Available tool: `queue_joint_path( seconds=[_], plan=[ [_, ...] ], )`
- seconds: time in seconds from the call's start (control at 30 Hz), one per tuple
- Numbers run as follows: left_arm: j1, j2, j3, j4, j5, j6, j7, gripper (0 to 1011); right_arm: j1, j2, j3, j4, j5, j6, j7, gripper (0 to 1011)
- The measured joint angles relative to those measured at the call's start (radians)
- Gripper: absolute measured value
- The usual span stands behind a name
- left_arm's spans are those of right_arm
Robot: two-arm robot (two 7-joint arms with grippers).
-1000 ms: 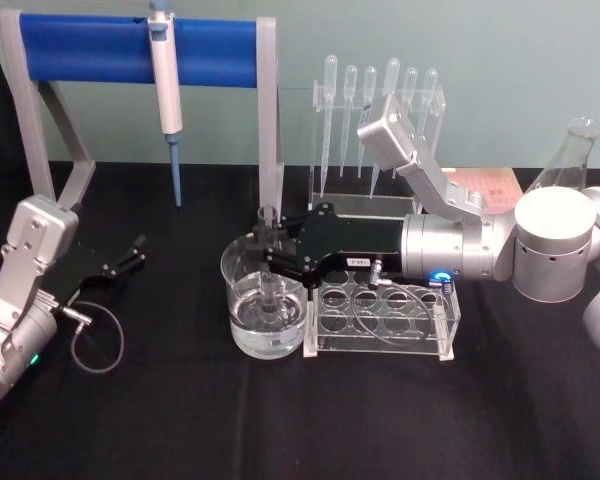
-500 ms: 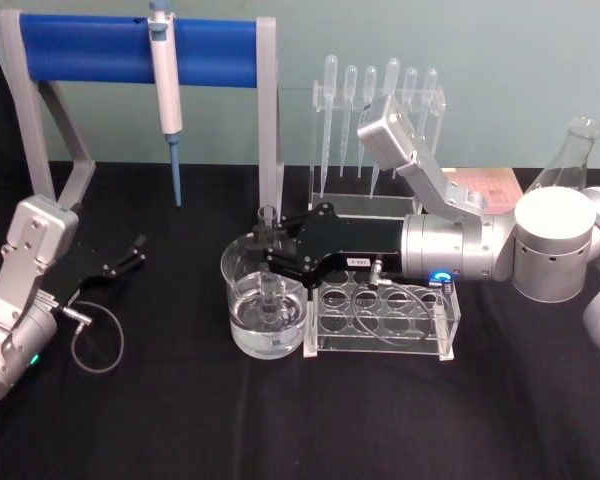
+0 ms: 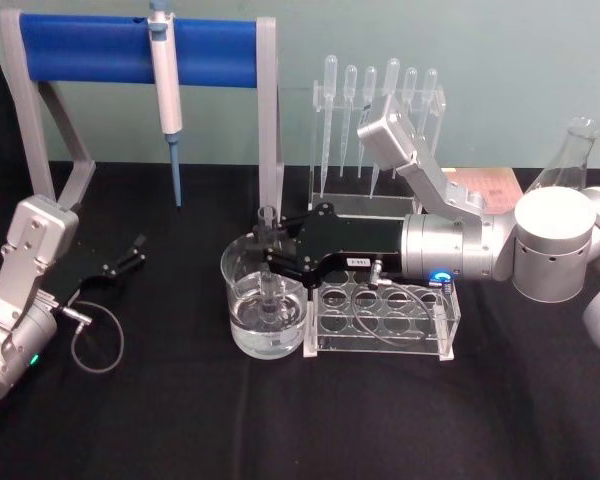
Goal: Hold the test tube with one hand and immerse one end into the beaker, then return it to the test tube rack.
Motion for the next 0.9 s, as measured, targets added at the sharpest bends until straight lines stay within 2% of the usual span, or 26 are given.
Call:
queue_joint_path(
  seconds=[0.9],
  plan=[
    [0.000, 0.000, 0.000, 0.000, 0.000, 0.000, 0.000, 1000, 0.000, 0.000, 0.000, 0.000, 0.000, 0.000, 0.000, 234]
  ],
)
